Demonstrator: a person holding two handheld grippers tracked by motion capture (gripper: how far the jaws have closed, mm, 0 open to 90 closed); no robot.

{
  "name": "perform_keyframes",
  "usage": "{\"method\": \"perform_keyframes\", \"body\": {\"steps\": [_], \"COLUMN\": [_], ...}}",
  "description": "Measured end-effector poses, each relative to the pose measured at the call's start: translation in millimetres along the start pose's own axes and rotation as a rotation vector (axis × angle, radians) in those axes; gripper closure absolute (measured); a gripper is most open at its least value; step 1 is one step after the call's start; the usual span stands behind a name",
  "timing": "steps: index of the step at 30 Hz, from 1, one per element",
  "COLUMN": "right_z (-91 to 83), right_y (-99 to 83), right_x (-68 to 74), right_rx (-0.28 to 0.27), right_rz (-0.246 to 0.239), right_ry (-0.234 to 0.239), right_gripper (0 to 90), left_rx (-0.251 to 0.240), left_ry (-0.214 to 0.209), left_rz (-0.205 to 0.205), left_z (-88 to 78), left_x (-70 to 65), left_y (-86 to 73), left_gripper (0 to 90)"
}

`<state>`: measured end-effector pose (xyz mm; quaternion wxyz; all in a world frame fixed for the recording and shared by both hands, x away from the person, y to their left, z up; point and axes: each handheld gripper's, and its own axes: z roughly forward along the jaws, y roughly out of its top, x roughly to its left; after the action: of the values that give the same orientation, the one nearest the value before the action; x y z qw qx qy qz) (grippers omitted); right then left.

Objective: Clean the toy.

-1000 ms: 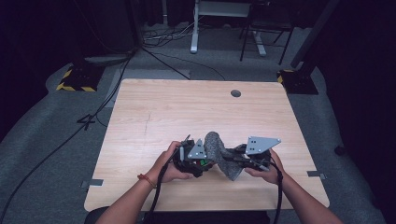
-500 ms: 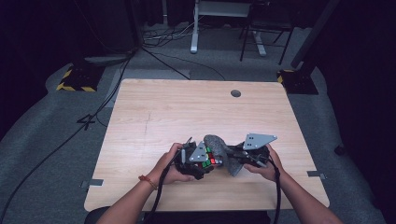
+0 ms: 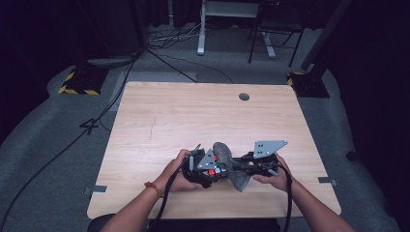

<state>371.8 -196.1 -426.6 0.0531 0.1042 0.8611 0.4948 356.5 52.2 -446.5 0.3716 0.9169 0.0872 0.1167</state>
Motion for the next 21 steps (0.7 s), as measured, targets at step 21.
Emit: {"method": "perform_keyframes", "body": {"steps": [21], "right_z": [10.2], "right_y": [-6.0], "right_x": [0.3], "right_rx": [0.085], "right_rz": [-0.018], "right_ry": [-0.011], "right_gripper": [78.6], "left_rx": [-0.07], "left_ry": [0.003], "left_rz": [-0.045], "left_z": [-9.9], "left_x": [7.3], "left_y": [-1.3], "left_gripper": [33.2]}}
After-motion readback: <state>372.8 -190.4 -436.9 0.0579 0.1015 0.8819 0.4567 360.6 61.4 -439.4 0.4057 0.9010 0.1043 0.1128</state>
